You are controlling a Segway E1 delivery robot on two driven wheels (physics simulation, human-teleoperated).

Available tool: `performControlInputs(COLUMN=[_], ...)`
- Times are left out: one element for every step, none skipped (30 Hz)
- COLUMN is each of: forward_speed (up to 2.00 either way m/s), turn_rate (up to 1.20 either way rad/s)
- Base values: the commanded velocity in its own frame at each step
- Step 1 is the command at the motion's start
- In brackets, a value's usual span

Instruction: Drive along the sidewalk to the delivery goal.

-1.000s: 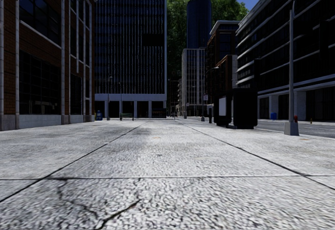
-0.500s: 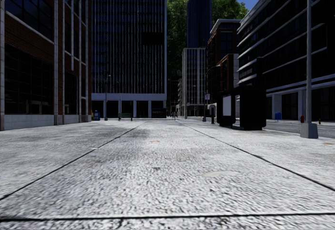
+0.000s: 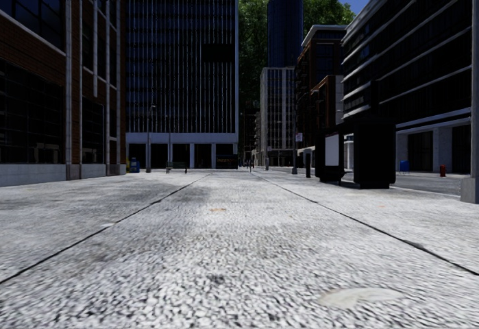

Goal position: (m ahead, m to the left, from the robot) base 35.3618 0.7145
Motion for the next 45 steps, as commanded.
performControlInputs(forward_speed=[1.8,1.8,1.8,1.8,1.8,1.8,1.8,1.8,1.8,1.8,1.8,1.8,1.8,1.8,1.81,1.81,1.81,1.81,1.81,1.81,1.81,1.81,1.81,1.81,1.81,1.82,1.82,1.82,1.83,1.83,1.84,1.86,1.86,1.86,1.88,1.93,1.95,1.95,1.95,1.95,1.96,1.96,2.0,2.0,2.0], turn_rate=[0.0,0.0,0.0,0.0,0.0,0.0,0.0,0.0,0.0,0.0,0.0,0.0,0.0,0.0,0.0,0.0,0.0,0.0,0.0,0.0,0.0,0.0,0.0,0.0,0.0,0.0,0.0,0.0,0.0,0.0,0.0,0.0,0.0,0.0,0.0,0.0,0.0,0.0,0.0,0.0,0.0,0.0,0.0,0.0,0.0])
